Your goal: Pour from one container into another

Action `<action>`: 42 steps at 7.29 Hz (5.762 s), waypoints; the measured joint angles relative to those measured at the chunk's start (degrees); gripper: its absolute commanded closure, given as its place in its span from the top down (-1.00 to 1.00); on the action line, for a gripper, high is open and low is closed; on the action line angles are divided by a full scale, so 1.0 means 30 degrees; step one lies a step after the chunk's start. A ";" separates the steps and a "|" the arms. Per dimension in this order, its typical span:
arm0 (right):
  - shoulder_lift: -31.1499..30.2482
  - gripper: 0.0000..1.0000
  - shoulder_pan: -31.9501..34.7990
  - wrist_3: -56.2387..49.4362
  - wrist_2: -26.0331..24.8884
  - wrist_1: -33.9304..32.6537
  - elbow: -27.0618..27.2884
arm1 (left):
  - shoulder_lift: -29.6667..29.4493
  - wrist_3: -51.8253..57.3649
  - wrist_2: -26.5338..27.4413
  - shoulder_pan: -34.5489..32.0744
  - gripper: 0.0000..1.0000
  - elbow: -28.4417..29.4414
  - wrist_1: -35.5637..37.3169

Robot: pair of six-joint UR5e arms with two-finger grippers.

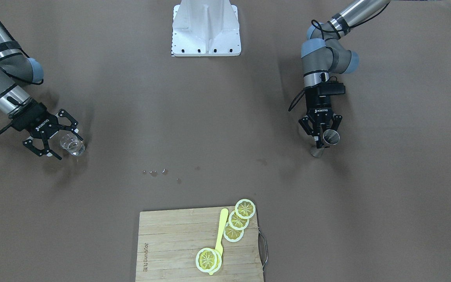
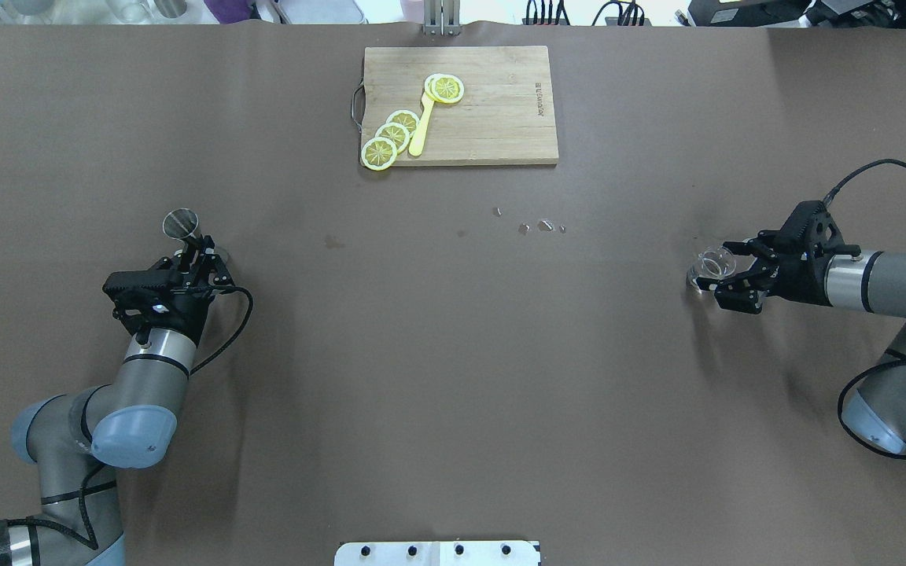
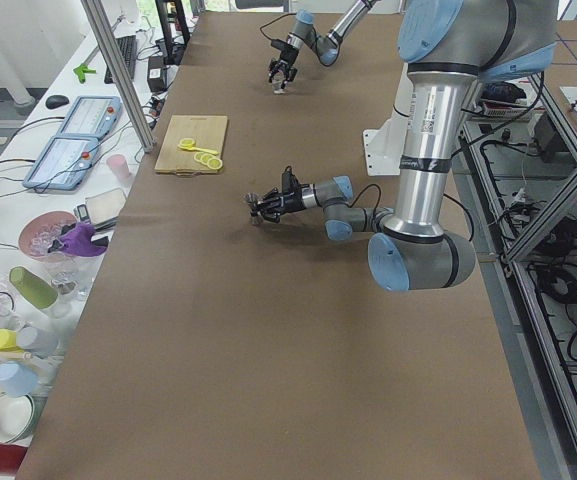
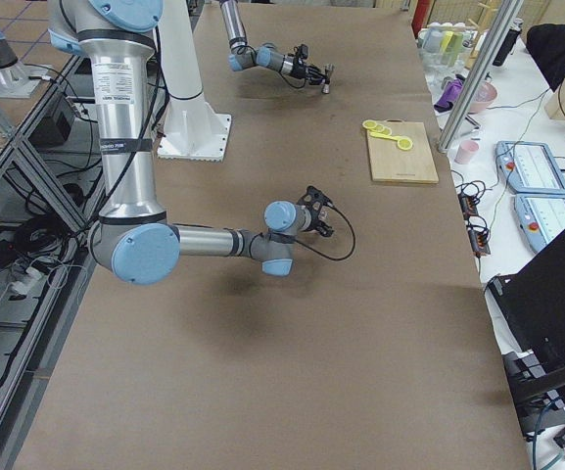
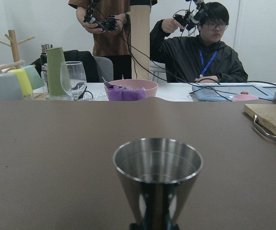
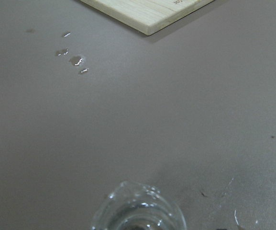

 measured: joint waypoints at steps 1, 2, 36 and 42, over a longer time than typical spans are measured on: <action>0.0039 0.67 -0.0012 0.0080 0.0001 0.0032 0.0012 | 0.0005 0.0168 0.0007 -0.0038 -1.00 -0.0186 -0.0012; 0.0109 0.65 -0.0015 0.0134 -0.0004 0.0034 0.0014 | 0.0019 0.0691 -0.0037 -0.0084 -1.00 -0.0526 -0.0019; 0.4160 -1.00 0.0518 -0.9193 0.5068 -2.3982 1.2517 | -1.4064 2.1035 -2.2744 -0.2766 -1.00 0.8095 -0.6014; 0.6690 -1.00 0.0595 -1.0617 0.5045 -2.9961 1.2564 | -1.4172 2.1061 -2.2709 -0.2704 -1.00 0.8119 -0.6170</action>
